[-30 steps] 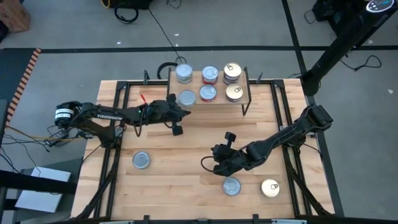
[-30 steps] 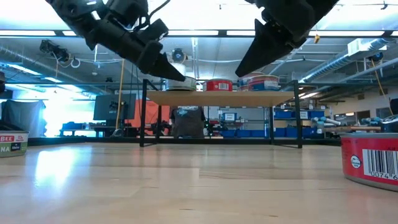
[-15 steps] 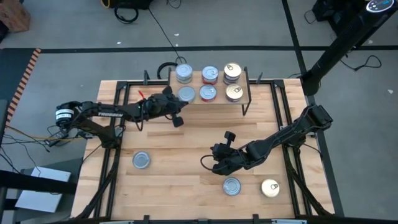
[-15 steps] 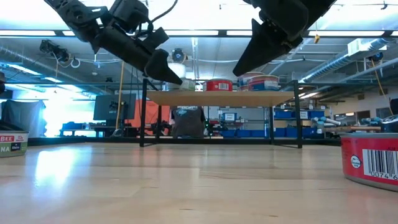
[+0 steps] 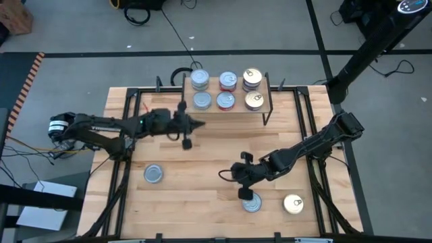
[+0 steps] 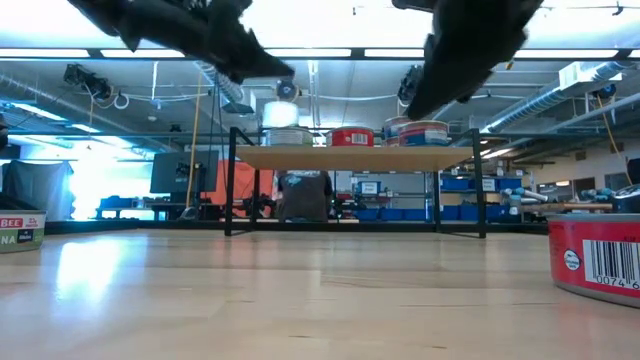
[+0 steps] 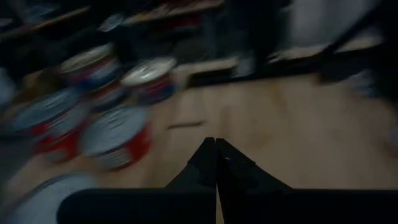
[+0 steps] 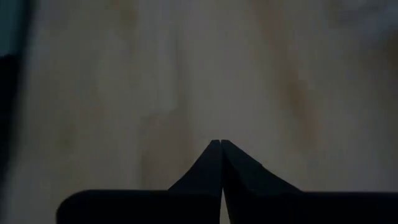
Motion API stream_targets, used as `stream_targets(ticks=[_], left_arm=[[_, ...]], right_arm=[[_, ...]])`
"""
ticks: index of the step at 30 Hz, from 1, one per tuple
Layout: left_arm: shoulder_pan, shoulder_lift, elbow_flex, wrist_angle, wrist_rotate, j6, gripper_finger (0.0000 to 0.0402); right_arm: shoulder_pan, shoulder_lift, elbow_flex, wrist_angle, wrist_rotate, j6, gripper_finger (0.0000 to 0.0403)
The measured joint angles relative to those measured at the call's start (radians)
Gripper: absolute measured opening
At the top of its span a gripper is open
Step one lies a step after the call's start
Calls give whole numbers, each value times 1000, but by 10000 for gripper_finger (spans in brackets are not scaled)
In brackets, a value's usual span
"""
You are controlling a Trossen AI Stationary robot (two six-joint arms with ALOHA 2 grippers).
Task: Stack canned seafood by type on shelf
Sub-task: Stack the red tuna can on top of the red tuna can on the shelf
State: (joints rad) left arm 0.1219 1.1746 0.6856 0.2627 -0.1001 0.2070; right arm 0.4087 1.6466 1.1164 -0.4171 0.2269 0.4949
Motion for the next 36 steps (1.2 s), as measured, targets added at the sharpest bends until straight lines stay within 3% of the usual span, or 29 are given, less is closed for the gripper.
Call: stream_targets(ticks=[5, 14, 25, 31, 36], left_arm=[[-117, -7, -107, 117, 26, -25, 1], [-267, -7, -353, 490, 24, -66, 3], [-360, 5, -417, 503, 21, -156, 8], [-370, 30, -417, 503, 21, -159, 9], [-371, 60, -417, 505, 21, -160, 9]], right_arm=[[4, 15, 0, -19, -159, 60, 48], [29, 21, 0, -237, -207, 170, 82], [17, 85, -1, -190, -390, 185, 71], [2, 147, 0, -200, -414, 187, 69], [-14, 145, 0, -209, -423, 182, 41]])
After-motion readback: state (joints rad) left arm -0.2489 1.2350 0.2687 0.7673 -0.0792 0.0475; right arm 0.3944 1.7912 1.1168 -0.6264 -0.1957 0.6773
